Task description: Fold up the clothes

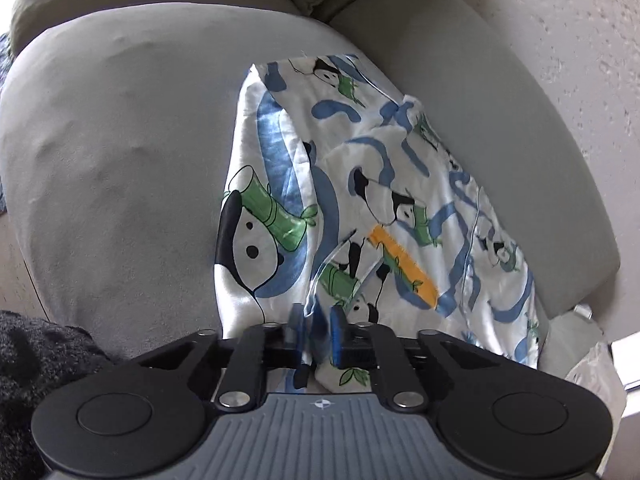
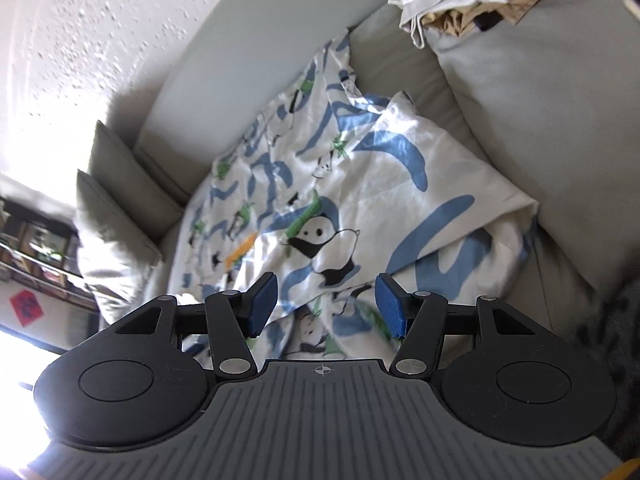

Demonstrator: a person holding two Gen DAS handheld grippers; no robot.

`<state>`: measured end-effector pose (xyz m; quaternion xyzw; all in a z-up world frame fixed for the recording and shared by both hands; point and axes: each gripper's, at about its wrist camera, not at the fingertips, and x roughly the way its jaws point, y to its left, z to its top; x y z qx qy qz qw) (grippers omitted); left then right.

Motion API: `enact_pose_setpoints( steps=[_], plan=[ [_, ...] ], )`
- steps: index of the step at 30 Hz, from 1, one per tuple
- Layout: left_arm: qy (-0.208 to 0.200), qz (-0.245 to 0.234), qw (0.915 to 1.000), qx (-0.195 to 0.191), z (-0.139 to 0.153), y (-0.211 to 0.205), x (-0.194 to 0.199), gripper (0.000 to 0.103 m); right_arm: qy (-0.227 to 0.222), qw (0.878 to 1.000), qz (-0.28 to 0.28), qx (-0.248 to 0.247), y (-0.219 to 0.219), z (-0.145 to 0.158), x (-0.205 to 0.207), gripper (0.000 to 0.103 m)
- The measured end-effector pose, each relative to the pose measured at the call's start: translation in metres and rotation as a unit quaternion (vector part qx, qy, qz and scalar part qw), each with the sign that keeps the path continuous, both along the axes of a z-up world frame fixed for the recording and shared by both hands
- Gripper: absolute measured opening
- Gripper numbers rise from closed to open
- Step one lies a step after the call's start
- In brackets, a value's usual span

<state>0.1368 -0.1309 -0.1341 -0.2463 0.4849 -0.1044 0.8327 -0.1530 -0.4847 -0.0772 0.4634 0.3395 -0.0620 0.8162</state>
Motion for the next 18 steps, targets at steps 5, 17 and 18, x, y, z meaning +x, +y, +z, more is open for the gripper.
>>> enact_pose_setpoints(
  steps=[5,17,18],
  plan=[
    [-0.028,-0.008,0.9994,0.021,0.009,0.003,-0.013,0.000,-0.006,1.000,-0.024,0.001,-0.003,0.015,-0.016,0.060],
    [-0.033,-0.008,0.9987,0.038,0.011,0.009,-0.020,0.001,0.022,0.999,-0.026,-0.035,-0.004,-0.032,0.029,0.047],
    [-0.034,-0.008,0.9986,0.039,0.011,0.010,-0.021,0.005,0.040,0.998,-0.026,-0.042,-0.006,-0.040,0.036,0.047]
  ],
)
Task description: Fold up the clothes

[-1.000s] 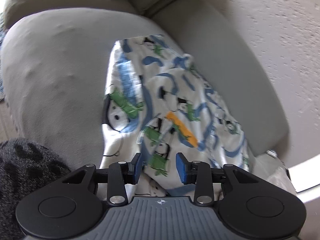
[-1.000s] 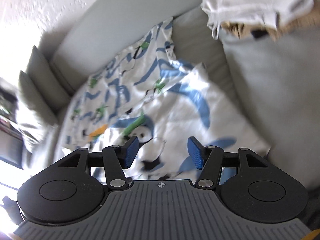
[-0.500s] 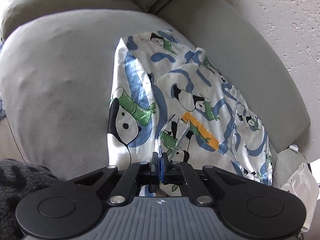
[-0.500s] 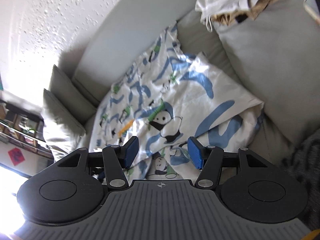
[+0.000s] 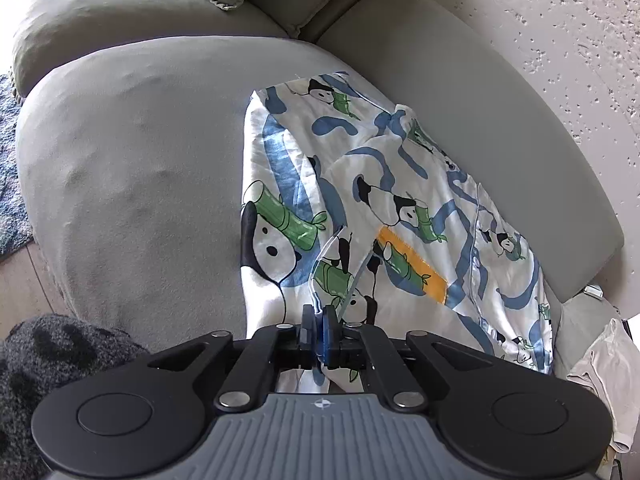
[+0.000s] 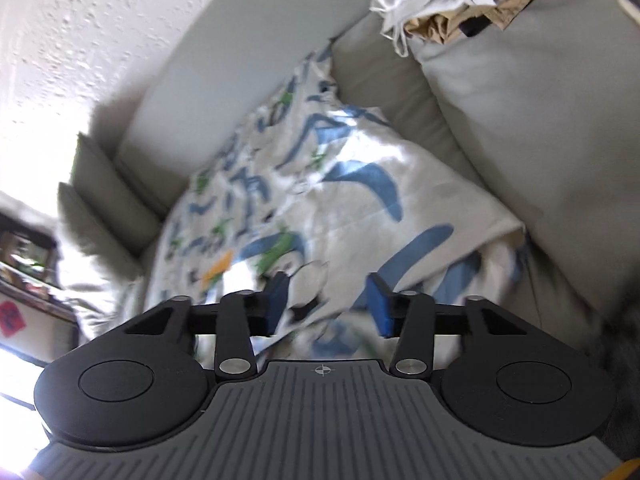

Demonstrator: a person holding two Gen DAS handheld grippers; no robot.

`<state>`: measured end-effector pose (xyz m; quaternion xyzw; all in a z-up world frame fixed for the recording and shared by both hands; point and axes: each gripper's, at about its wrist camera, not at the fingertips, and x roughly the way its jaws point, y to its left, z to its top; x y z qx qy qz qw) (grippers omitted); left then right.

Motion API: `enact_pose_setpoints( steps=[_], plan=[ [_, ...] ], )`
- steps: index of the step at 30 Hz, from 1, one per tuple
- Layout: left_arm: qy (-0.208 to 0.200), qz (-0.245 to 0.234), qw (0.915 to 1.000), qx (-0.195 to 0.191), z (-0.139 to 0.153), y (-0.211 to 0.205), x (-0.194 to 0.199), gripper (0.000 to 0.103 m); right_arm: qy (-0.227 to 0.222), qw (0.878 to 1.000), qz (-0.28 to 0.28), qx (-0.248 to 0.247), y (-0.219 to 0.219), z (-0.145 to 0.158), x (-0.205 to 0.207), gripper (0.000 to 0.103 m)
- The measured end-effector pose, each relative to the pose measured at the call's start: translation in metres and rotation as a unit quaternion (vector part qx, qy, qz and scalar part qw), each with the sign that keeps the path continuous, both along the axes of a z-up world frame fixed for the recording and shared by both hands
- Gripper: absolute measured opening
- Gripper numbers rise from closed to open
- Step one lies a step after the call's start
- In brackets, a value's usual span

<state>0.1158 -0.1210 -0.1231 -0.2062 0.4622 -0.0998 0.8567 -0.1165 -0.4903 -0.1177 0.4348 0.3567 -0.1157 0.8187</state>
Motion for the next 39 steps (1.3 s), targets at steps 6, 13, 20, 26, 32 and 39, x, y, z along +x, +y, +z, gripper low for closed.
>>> enact_pose_setpoints(
  steps=[6,13,20,26,32,39],
  plan=[
    [-0.016,0.031,0.9994,-0.003,0.015,0.034,0.016,0.059,0.035,0.999,-0.002,-0.001,-0.003,-0.006,0.012,0.049],
    [-0.034,0.068,0.9971,-0.006,0.033,0.074,0.035,0.075,-0.047,0.994,0.091,0.041,0.032,0.066,-0.029,0.060],
    [-0.017,0.091,0.9957,-0.002,0.035,0.104,0.055,0.069,-0.051,0.970,0.214,0.100,0.074,0.090,-0.039,0.060],
    [0.051,0.036,0.9980,0.007,0.013,0.111,0.032,0.069,0.109,0.976,0.181,0.048,0.079,0.064,-0.066,0.060],
    [0.027,0.017,0.9995,-0.004,0.021,0.125,0.029,0.070,0.150,0.974,0.161,0.048,0.075,0.052,-0.078,0.062],
    [-0.039,0.024,0.9984,-0.033,0.034,0.143,0.042,0.069,0.034,0.969,0.246,0.002,0.112,0.096,-0.032,0.062]
  ],
)
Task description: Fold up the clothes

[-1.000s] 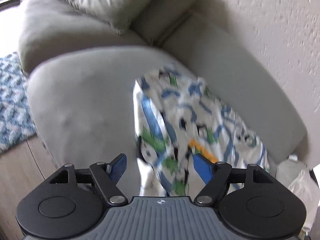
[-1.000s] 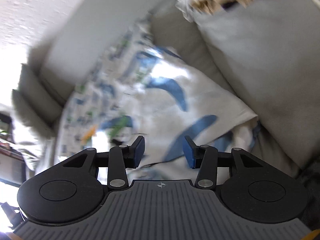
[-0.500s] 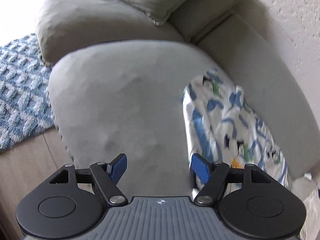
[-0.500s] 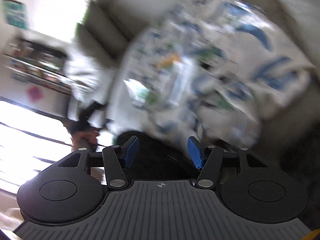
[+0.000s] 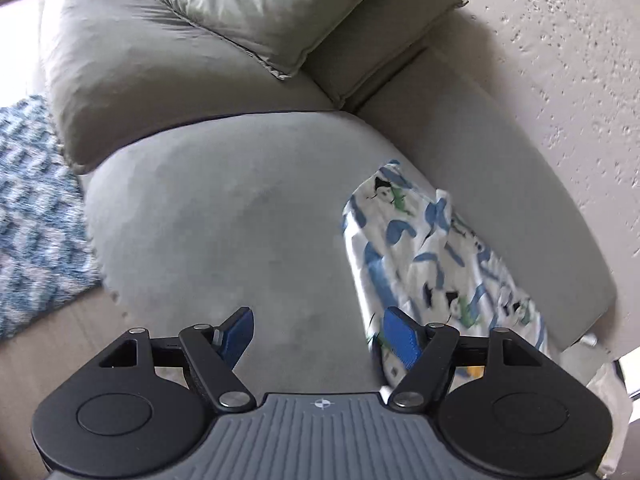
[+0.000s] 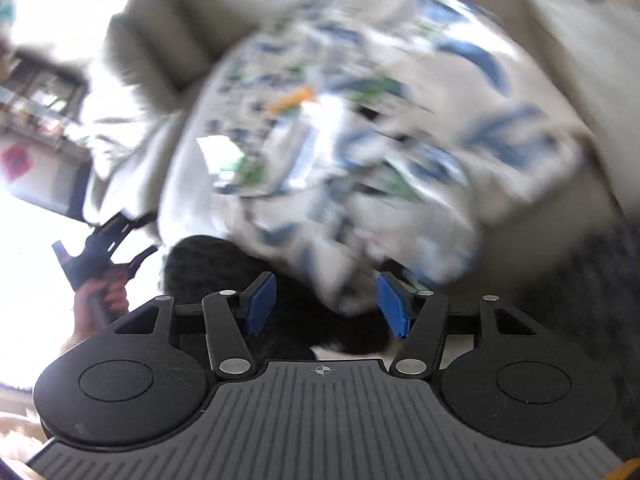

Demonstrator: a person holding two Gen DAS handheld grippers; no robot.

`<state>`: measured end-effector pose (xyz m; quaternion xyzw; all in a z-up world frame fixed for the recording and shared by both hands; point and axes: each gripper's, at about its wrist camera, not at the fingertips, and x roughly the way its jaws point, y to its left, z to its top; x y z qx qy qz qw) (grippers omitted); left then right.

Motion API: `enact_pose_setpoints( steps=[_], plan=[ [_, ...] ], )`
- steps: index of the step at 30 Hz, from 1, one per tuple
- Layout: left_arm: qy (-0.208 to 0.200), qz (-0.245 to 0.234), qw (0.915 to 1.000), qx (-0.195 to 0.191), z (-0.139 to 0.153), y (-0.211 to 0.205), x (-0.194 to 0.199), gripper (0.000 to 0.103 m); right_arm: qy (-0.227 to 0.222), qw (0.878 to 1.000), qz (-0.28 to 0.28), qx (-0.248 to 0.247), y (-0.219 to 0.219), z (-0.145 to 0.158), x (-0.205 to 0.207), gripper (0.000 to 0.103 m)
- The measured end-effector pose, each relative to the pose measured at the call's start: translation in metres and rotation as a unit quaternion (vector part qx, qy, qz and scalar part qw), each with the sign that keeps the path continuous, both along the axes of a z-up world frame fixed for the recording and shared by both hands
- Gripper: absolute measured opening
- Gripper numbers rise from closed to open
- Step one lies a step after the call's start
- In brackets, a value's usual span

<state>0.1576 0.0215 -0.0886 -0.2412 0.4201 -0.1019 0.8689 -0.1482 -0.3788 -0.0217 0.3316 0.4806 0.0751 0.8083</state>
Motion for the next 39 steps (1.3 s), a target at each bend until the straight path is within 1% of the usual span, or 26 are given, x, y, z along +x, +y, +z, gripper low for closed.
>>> enact_pose_setpoints(
  steps=[2,4,6,7,9,10,11,13,15,19,22,24,25,26,28,29,31,32,34,37,39],
  plan=[
    [0.003,0.000,0.9994,-0.033,-0.006,0.001,0.020,0.069,-0.031,0.999,0.021,0.018,0.013,0.015,0.010,0.062],
    [0.008,0.006,0.9980,-0.062,-0.012,0.002,0.041,0.069,-0.079,0.996,0.038,0.035,0.021,0.036,0.016,0.059],
    [0.015,0.015,0.9965,-0.081,-0.017,0.000,0.063,0.069,-0.151,0.988,0.032,0.027,0.024,0.072,0.017,0.059],
    [0.018,0.020,0.9957,-0.089,-0.019,-0.002,0.075,0.069,-0.190,0.982,0.021,0.012,0.023,0.090,0.014,0.059],
    [0.013,0.017,0.9973,-0.070,-0.018,-0.014,0.100,0.071,-0.263,0.964,-0.008,-0.030,0.020,0.124,0.008,0.060],
    [0.012,0.010,0.9985,-0.052,-0.020,-0.023,0.113,0.072,-0.295,0.954,-0.025,-0.053,0.019,0.139,0.005,0.062],
    [0.012,0.004,0.9994,-0.034,-0.022,-0.031,0.126,0.072,-0.318,0.944,-0.042,-0.072,0.018,0.152,0.004,0.062],
    [0.011,-0.010,0.9999,0.003,-0.025,-0.049,0.152,0.072,-0.345,0.932,-0.067,-0.087,0.017,0.167,0.010,0.063],
    [0.022,-0.016,0.9993,0.026,-0.037,-0.063,0.174,0.072,-0.360,0.927,-0.079,-0.073,0.018,0.173,0.021,0.064],
    [0.044,-0.030,0.9958,0.074,-0.060,-0.091,0.217,0.071,-0.368,0.926,-0.077,-0.030,0.030,0.163,0.050,0.064],
    [0.045,-0.054,0.9942,0.081,-0.073,-0.101,0.236,0.070,-0.363,0.929,-0.079,-0.013,0.038,0.154,0.063,0.063],
    [0.041,-0.084,0.9911,0.095,-0.076,-0.108,0.242,0.068,-0.354,0.931,-0.083,-0.010,0.040,0.146,0.074,0.064],
    [0.039,-0.098,0.9892,0.102,-0.077,-0.112,0.246,0.062,-0.348,0.933,-0.085,-0.009,0.040,0.142,0.079,0.064],
    [0.042,-0.106,0.9882,0.103,-0.077,-0.112,0.246,0.047,-0.342,0.936,-0.087,-0.007,0.039,0.137,0.082,0.064],
    [0.047,-0.121,0.9860,0.105,-0.078,-0.114,0.248,0.034,-0.333,0.939,-0.088,-0.006,0.037,0.132,0.088,0.064],
    [0.050,-0.128,0.9848,0.106,-0.079,-0.115,0.248,0.022,-0.332,0.939,-0.088,-0.005,0.036,0.131,0.089,0.064],
    [0.056,-0.143,0.9823,0.107,-0.080,-0.116,0.249,0.005,-0.332,0.939,-0.087,-0.004,0.037,0.130,0.090,0.064],
    [0.056,-0.142,0.9826,0.105,-0.081,-0.117,0.251,0.001,-0.332,0.939,-0.086,-0.005,0.037,0.129,0.089,0.064],
    [0.048,-0.131,0.9847,0.105,-0.079,-0.114,0.247,0.000,-0.332,0.939,-0.083,-0.007,0.039,0.129,0.088,0.064],
    [0.008,-0.082,0.9898,0.116,-0.063,-0.106,0.229,0.000,-0.332,0.940,-0.083,-0.006,0.040,0.129,0.085,0.064],
    [-0.032,-0.049,0.9891,0.135,-0.043,-0.099,0.209,0.000,-0.332,0.940,-0.082,-0.003,0.039,0.129,0.082,0.064]
  ],
)
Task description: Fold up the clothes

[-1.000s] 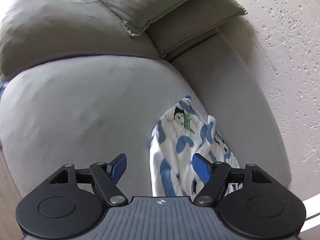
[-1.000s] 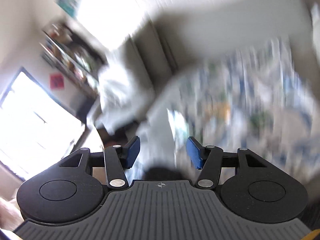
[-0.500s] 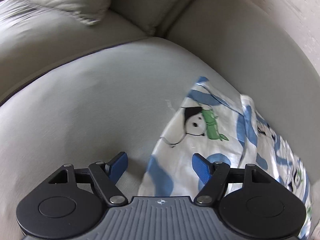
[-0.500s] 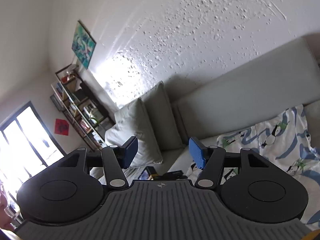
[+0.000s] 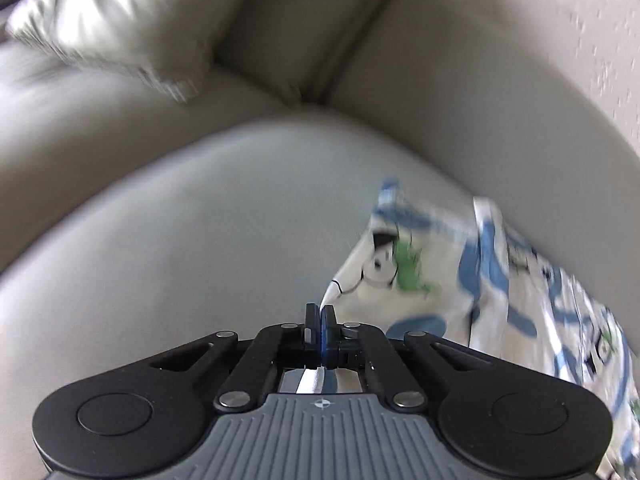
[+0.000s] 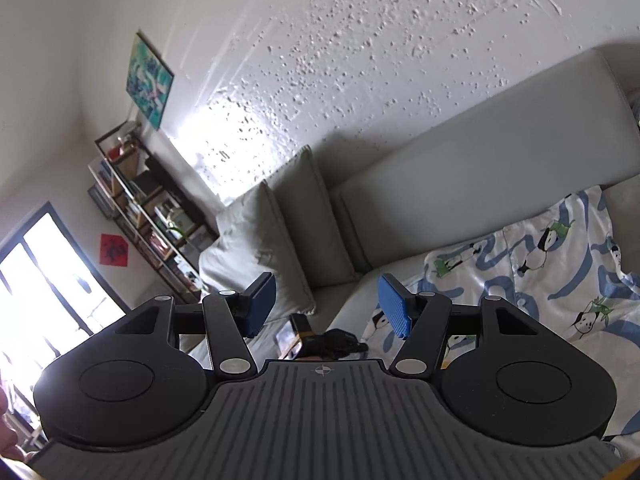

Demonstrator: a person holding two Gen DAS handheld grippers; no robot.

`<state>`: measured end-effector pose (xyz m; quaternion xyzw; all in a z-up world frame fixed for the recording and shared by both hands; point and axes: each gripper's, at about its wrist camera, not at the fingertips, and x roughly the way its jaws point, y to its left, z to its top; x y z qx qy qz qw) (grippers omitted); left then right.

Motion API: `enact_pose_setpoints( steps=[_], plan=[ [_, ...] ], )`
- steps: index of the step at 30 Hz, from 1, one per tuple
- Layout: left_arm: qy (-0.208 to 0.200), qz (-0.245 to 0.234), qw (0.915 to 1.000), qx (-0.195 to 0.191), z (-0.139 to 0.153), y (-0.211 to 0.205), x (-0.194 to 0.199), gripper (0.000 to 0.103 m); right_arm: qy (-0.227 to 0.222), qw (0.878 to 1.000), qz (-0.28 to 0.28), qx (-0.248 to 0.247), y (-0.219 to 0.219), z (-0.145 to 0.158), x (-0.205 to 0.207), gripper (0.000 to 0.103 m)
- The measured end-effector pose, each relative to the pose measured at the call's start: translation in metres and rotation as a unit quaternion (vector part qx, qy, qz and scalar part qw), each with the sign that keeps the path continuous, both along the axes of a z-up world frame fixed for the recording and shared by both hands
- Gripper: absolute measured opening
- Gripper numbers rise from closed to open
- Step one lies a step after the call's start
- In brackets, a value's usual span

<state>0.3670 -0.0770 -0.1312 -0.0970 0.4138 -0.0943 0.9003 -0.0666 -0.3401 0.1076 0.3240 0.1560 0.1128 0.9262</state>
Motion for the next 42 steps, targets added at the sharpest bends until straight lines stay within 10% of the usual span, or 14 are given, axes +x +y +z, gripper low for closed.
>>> enact_pose_setpoints(
  steps=[9,21,26,33,38,42],
  plan=[
    [-0.099,0.140,0.9850,0.023,0.085,0.056,-0.121,0.000,-0.015,0.999,0.023,0.017,0.002,-0.001,-0.023,0.065],
    [-0.087,0.019,0.9942,-0.060,0.117,-0.035,-0.107,0.000,-0.021,0.999,0.028,0.019,-0.006,-0.005,-0.050,0.067],
    [0.036,-0.058,0.9960,-0.059,0.087,-0.113,-0.079,0.035,-0.017,0.999,0.010,0.025,-0.018,-0.007,-0.054,0.068],
    [-0.004,-0.018,0.9917,-0.127,0.064,-0.041,-0.150,0.048,-0.028,0.999,-0.026,0.013,-0.037,0.002,-0.058,0.070],
    [0.023,0.141,0.9688,-0.203,0.035,0.056,-0.108,0.043,-0.023,0.999,-0.004,0.036,-0.035,-0.003,-0.040,0.070],
    [0.103,0.134,0.9447,-0.281,-0.003,0.071,-0.086,0.040,-0.019,0.998,0.014,0.054,-0.034,-0.007,-0.026,0.070]
  ],
)
